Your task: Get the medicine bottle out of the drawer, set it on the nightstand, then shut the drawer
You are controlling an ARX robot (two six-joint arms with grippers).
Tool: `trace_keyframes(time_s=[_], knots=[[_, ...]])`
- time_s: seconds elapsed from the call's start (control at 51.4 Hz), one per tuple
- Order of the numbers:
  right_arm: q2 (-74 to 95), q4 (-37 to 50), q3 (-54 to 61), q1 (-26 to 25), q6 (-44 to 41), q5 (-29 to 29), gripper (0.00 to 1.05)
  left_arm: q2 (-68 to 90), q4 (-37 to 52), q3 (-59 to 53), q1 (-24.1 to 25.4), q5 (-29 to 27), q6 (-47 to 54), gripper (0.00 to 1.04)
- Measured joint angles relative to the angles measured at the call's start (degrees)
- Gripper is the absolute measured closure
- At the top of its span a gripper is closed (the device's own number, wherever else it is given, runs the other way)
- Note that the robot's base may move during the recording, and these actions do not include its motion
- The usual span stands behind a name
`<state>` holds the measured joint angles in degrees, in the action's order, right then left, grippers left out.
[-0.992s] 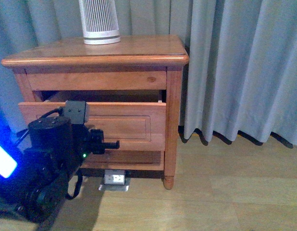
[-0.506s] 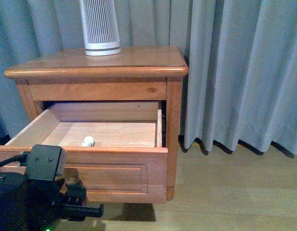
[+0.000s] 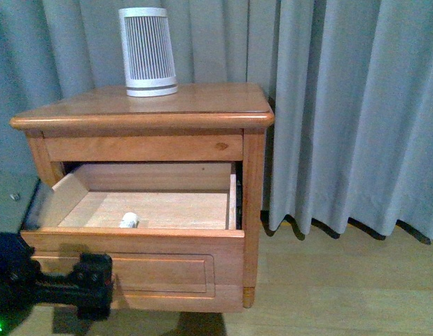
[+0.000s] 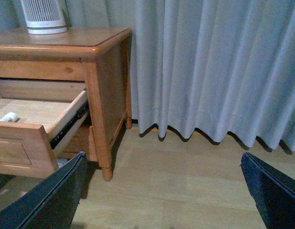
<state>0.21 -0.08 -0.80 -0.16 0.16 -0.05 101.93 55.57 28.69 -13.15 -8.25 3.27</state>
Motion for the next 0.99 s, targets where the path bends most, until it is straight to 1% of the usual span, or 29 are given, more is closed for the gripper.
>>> trace_keyframes(time_s=[0.058,0.097,0.156,0.233,0.292,0.331,0.428,0.486,0.525,0.603,0.642,0.681,0.778,0.817,0.856,0.895,0.914,0.992], knots=[[0.0,0.0,0.0,0.0,0.0,0.0,0.07,-7.7,-4.7,-0.1,0.7,0.9,2.3,0.07],[0.0,0.0,0.0,0.0,0.0,0.0,0.07,-15.8,-9.9,-0.1,1.5,1.1,3.5,0.07],[0.0,0.0,0.0,0.0,0.0,0.0,0.07,-24.8,-15.5,-0.1,2.2,1.1,4.7,0.07],[0.0,0.0,0.0,0.0,0.0,0.0,0.07,-37.7,-23.5,-1.4,2.5,-0.2,5.6,0.07],[0.0,0.0,0.0,0.0,0.0,0.0,0.07,-46.9,-29.5,-3.7,1.6,-1.9,5.9,0.07],[0.0,0.0,0.0,0.0,0.0,0.0,0.07,-53.7,-34.2,-5.4,0.2,-4.1,5.9,0.07],[0.0,0.0,0.0,0.0,0.0,0.0,0.07,-63.8,-41.1,-8.3,-2.8,-8.5,5.6,0.07],[0.0,0.0,0.0,0.0,0.0,0.0,0.07,-70.2,-45.9,-10.1,-5.4,-12.4,5.2,0.07],[0.0,0.0,0.0,0.0,0.0,0.0,0.07,-74.3,-48.6,-11.5,-7.4,-15.1,4.9,0.07],[0.0,0.0,0.0,0.0,0.0,0.0,0.07,-83.6,-56.1,-14.7,-13.6,-23.4,2.4,0.07],[0.0,0.0,0.0,0.0,0.0,0.0,0.07,-86.1,-58.2,-16.1,-15.6,-25.7,0.7,0.07],[0.0,0.0,0.0,0.0,0.0,0.0,0.07,-86.9,-58.1,-17.6,-17.0,-27.5,-1.3,0.07],[0.0,0.0,0.0,0.0,0.0,0.0,0.07,-88.1,-58.5,-20.1,-16.7,-25.5,-3.2,0.07],[0.0,0.0,0.0,0.0,0.0,0.0,0.07,-89.4,-56.5,-21.2,-15.4,-22.7,-3.1,0.11],[0.0,0.0,0.0,0.0,0.0,0.0,0.07,-91.8,-53.5,-23.3,-12.7,-17.9,-3.1,0.18],[0.0,0.0,0.0,0.0,0.0,0.0,0.07,-94.7,-52.6,-25.2,-9.8,-13.7,-3.1,0.25],[0.0,0.0,0.0,0.0,0.0,0.0,0.07,-95.4,-52.5,-25.6,-9.0,-13.0,-3.1,0.26],[0.0,0.0,0.0,0.0,0.0,0.0,0.07,-99.0,-53.6,-28.1,-3.1,-6.7,-3.1,0.41]])
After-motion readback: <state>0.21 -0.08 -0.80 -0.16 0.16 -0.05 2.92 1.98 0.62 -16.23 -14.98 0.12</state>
